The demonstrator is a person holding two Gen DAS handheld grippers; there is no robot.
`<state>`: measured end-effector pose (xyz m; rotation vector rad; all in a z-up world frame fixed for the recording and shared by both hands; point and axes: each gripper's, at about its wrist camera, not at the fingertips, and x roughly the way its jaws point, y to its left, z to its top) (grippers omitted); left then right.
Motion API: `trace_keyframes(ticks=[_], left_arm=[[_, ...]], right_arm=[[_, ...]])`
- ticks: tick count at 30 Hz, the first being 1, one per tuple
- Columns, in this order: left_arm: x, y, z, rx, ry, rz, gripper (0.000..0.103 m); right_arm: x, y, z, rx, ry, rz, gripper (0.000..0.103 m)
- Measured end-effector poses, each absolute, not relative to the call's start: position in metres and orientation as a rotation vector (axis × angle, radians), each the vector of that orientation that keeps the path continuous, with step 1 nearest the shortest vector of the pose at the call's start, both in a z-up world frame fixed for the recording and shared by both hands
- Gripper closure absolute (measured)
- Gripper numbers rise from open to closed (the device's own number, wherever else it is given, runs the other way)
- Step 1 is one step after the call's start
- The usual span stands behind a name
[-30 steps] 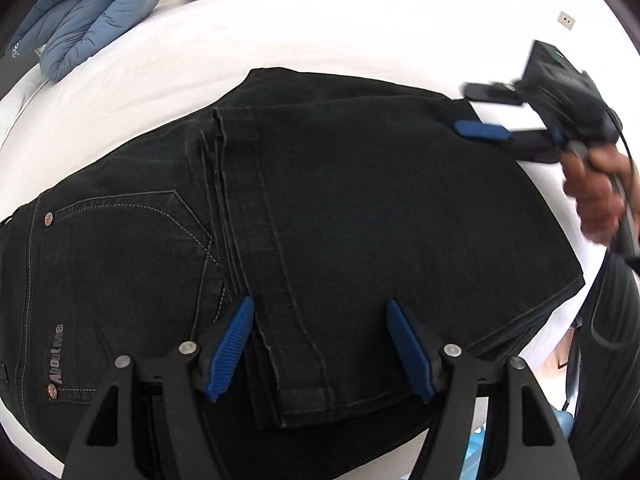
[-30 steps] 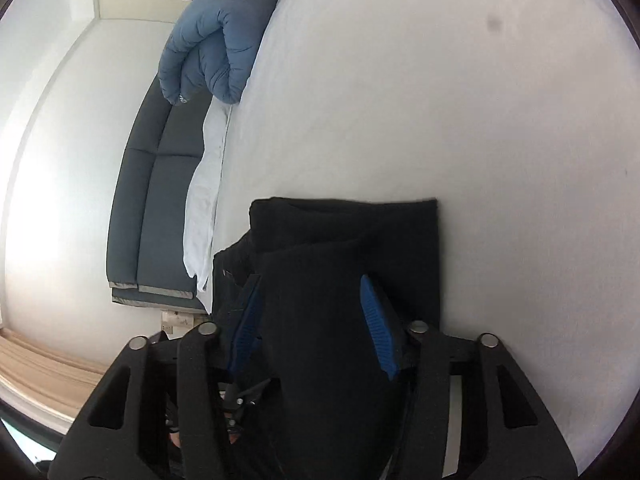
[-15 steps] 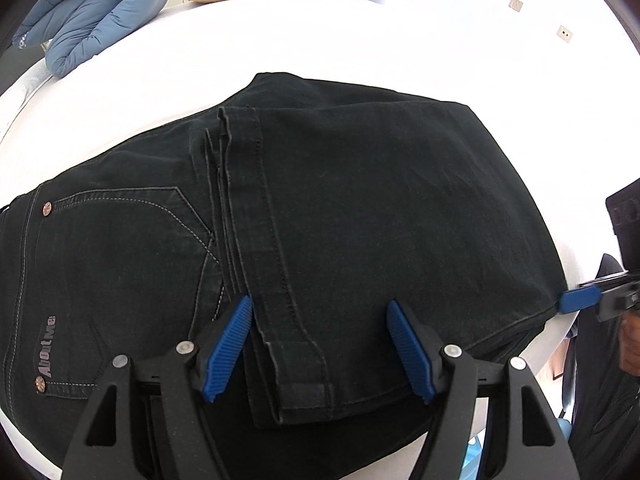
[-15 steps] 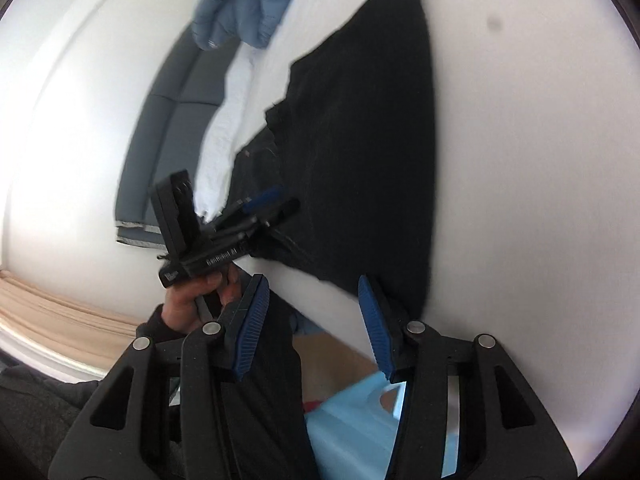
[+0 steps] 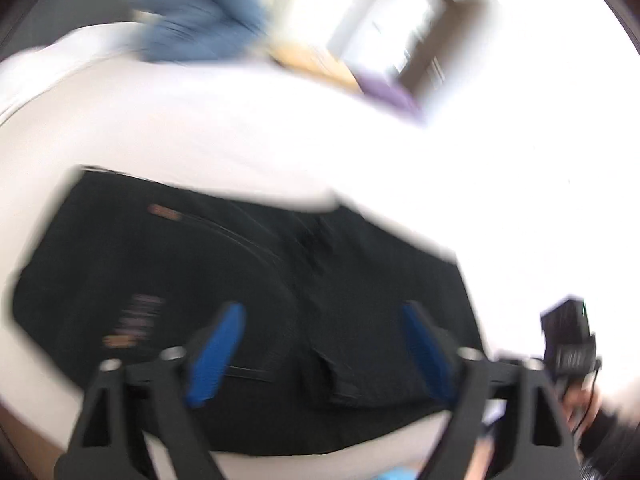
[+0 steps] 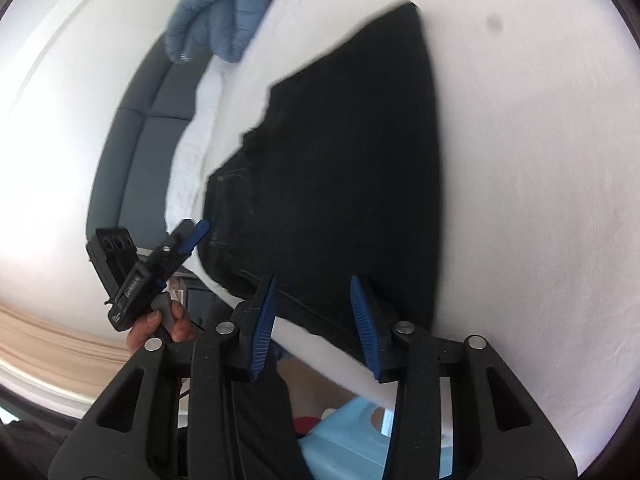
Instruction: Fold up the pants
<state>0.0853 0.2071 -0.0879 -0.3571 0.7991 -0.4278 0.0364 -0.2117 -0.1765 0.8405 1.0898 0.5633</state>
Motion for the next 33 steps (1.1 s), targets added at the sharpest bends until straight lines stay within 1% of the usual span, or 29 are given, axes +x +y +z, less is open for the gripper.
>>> trace_keyframes(ticks=[1,2,5,7,11,16,19,21,22,24,28,31,33], left_arm=[[0.079,0.241,-0.083,-0.462,0.749,-0.367,0.002],[0.075,0.264,-0.082,-0.543,0.72,-0.336,0.002],[0.066,0.338,-0.096,-0.841,0.667,-0.227,0.001],[0.064,0.367,-0.116,-0.986,0.684,-0.194,0.001],[0.058,0.392,-0.146,-1.194,0.668,-0.167,0.001],[0.07,0.389,-0.163,-1.217,0.683,-0.161,0.002],[0.075,0.384,-0.17,-1.259,0.655,-0.156,0.003],[0.078,0.391,-0.176,-1.3,0.642,-0.138,0.004],[0.076,0.394,-0.178,-1.32,0.645,-0.111,0.008],[0.066,0.401,-0.178,-1.343,0.625,-0.058,0.009],[0.066,0.4,-0.182,-1.297,0.664,-0.03,0.009],[0.077,0.401,-0.195,-1.33,0.661,-0.041,0.009],[0.083,0.401,-0.194,-1.313,0.658,-0.051,0.02]], right_arm=[[0.037,-0.209,-0.17,0.85,1.069,0.588,0.062],[0.039,-0.205,-0.165,0.865,1.053,0.606,0.06],[0.047,-0.194,-0.159,0.93,1.017,0.65,0.06],[0.053,-0.183,-0.16,0.972,1.009,0.67,0.06],[0.059,-0.167,-0.156,0.976,1.02,0.678,0.06],[0.077,-0.143,-0.136,0.941,1.035,0.703,0.06],[0.09,-0.124,-0.117,0.878,1.032,0.729,0.06],[0.102,-0.105,-0.102,0.816,1.035,0.757,0.06],[0.108,-0.095,-0.095,0.792,1.036,0.772,0.06],[0.119,-0.077,-0.085,0.766,1.034,0.799,0.06],[0.13,-0.048,-0.081,0.744,1.057,0.826,0.06],[0.133,-0.035,-0.088,0.723,1.1,0.815,0.06],[0.133,-0.029,-0.09,0.701,1.118,0.807,0.06]])
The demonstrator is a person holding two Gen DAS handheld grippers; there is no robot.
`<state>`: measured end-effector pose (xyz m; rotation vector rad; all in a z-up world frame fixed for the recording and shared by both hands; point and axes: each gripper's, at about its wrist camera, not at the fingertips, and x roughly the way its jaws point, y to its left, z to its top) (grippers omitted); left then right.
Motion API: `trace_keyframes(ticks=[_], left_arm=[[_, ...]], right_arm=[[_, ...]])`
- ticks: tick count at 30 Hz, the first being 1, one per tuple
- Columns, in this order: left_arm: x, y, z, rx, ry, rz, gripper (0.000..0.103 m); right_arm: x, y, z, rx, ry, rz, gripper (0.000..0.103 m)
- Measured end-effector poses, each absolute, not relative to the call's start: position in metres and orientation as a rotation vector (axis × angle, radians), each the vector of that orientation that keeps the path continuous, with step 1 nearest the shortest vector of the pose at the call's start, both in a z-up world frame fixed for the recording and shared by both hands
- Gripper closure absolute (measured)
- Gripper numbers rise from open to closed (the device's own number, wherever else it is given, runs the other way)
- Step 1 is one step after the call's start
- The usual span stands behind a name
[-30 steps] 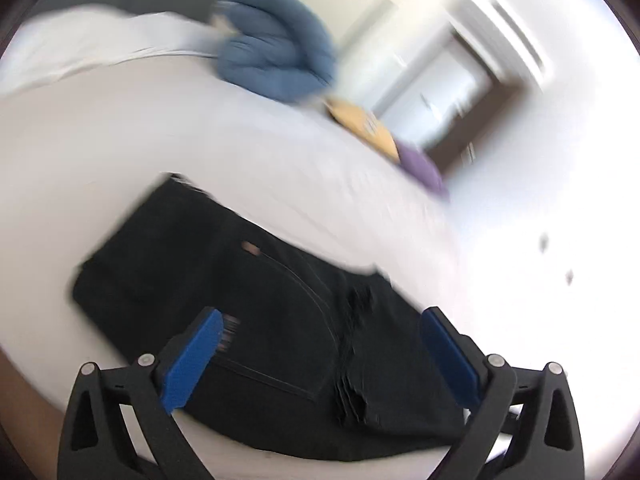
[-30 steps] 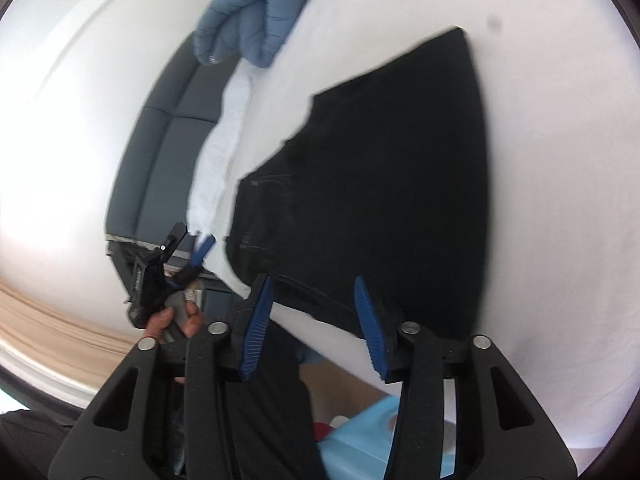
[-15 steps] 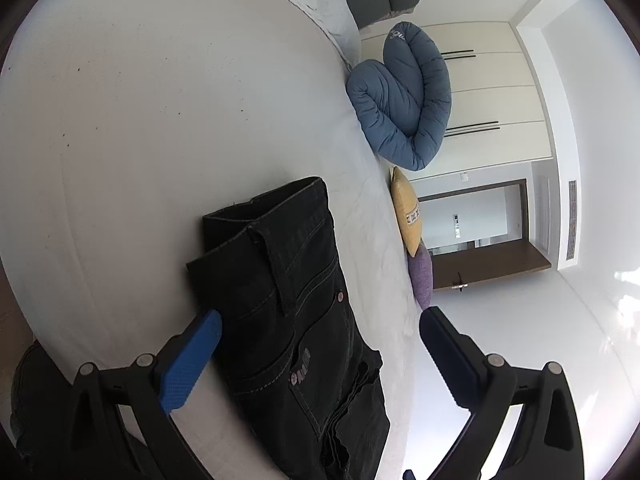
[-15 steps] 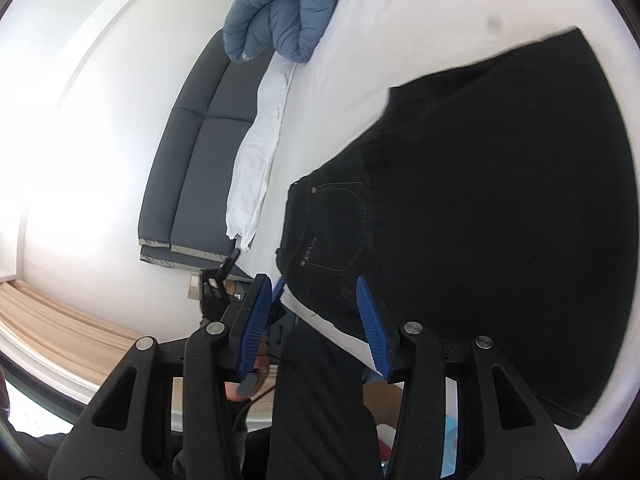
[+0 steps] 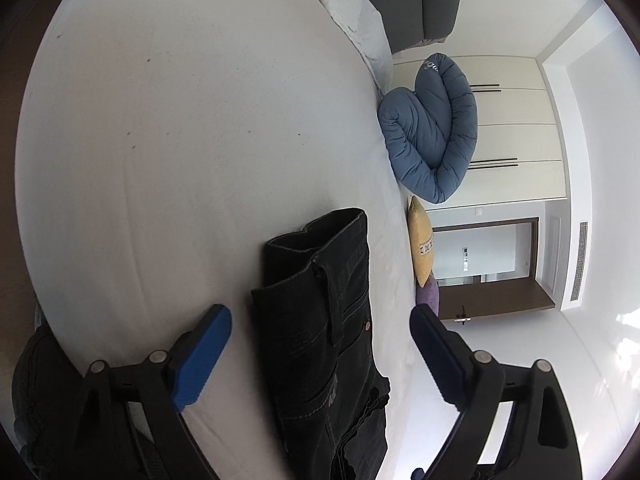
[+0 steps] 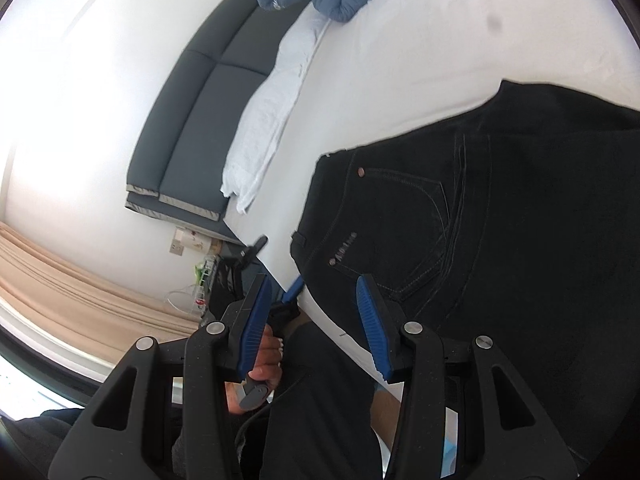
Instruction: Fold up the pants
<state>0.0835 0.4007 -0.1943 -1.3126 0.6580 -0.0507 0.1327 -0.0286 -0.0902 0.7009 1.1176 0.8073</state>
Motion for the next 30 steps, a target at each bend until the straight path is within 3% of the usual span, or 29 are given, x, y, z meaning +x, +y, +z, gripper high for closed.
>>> trace_keyframes(ticks=[1,5,6,14,21,23,30], left_arm=[[0.088,0.399,-0.193,-1.299,0.669,-0.059,0.035],[0.098,0.393,-0.185,-1.234,0.688,-0.072,0.061],[0.096,0.393,-0.184,-1.221,0.685,-0.067,0.062],[0.093,0.383,-0.179,-1.112,0.692,-0.011,0.06],[0.093,0.381,-0.176,-1.078,0.681,0.0,0.057],[0.091,0.38,-0.176,-1.09,0.674,-0.005,0.053],[0.08,0.38,-0.171,-1.075,0.645,0.041,0.025]], right_arm=[[0.133,-0.027,-0.091,0.686,1.123,0.803,0.06],[0.149,-0.008,-0.087,0.508,1.164,0.738,0.06],[0.157,0.004,-0.083,0.425,1.171,0.719,0.06],[0.232,0.181,-0.06,-0.449,1.02,0.723,0.06],[0.266,0.272,-0.101,-0.787,1.013,0.731,0.06],[0.273,0.283,-0.121,-0.84,1.049,0.715,0.06],[0.287,0.292,-0.147,-0.913,1.0,0.631,0.061]])
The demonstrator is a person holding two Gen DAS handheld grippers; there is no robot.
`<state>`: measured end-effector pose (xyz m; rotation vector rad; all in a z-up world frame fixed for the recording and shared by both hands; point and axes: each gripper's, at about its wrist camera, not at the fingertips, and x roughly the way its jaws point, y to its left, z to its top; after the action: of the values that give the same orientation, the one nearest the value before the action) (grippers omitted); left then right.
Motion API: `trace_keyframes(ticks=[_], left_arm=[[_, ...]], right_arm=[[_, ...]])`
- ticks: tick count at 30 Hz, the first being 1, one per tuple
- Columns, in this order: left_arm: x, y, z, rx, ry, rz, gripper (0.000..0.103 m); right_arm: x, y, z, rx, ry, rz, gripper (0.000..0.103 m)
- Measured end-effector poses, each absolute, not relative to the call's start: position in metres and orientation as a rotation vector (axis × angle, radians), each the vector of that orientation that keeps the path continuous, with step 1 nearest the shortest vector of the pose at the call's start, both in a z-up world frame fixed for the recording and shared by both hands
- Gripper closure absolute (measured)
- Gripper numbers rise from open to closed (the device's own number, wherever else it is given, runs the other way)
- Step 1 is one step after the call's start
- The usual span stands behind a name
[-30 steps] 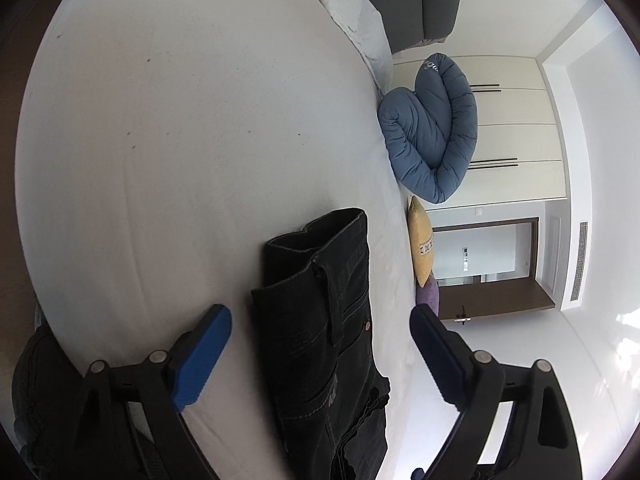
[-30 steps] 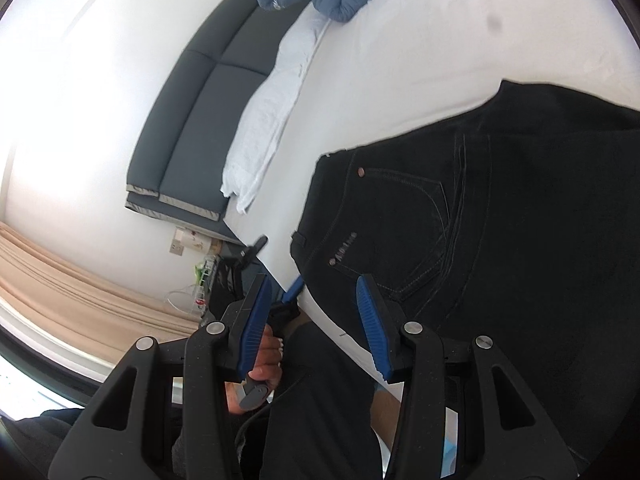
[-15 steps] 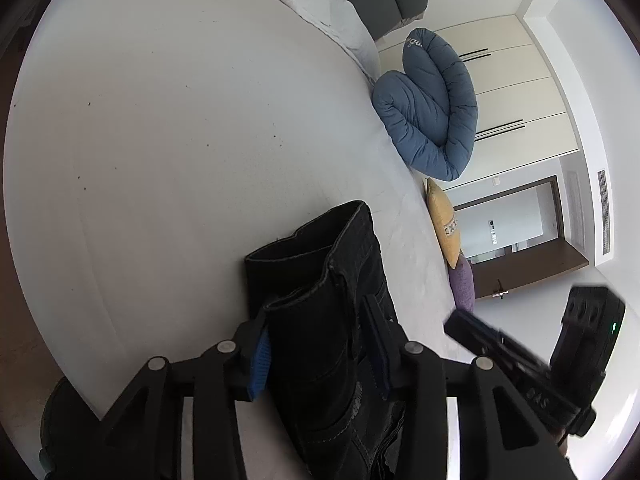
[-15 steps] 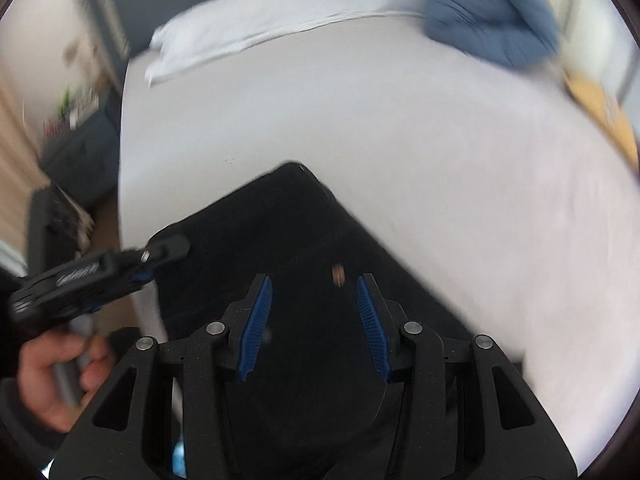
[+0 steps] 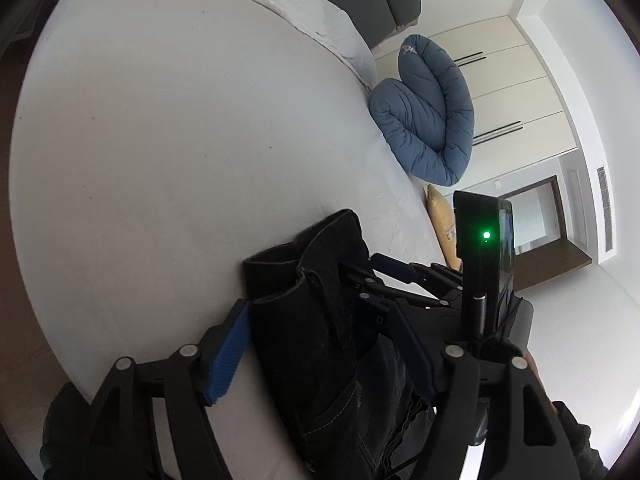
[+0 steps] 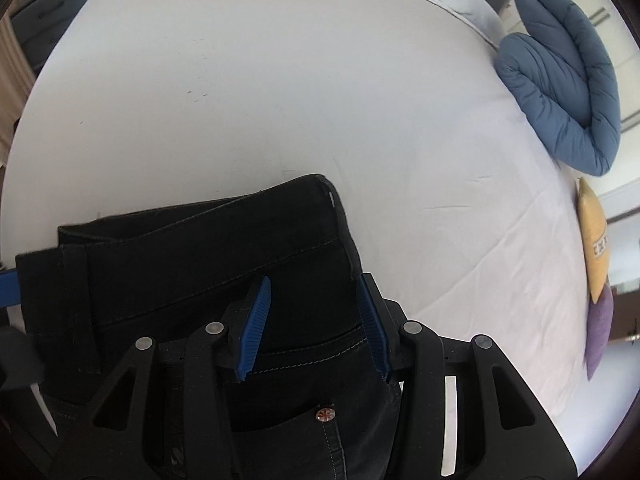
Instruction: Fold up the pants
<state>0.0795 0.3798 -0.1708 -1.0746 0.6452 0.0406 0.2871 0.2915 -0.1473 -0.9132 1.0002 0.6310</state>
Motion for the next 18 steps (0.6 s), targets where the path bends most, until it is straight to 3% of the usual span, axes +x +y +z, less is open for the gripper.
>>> trace_keyframes(ticks=[2,13,18], left_arm=[[0.07,0.381,-0.168,-1.067,0.612,0.067,0.018],[0.084,0.375,-0.176,-1.026,0.701,0.037,0.011],[0.102,0.375,-0.18,-1.031,0.723,-0.012,0.01]], right_arm=[[0.294,0.288,-0.145,-0.854,1.003,0.605,0.061],[0.299,0.276,-0.158,-0.732,0.92,0.481,0.061],[0.327,0.268,-0.173,-0.585,1.034,0.491,0.059]])
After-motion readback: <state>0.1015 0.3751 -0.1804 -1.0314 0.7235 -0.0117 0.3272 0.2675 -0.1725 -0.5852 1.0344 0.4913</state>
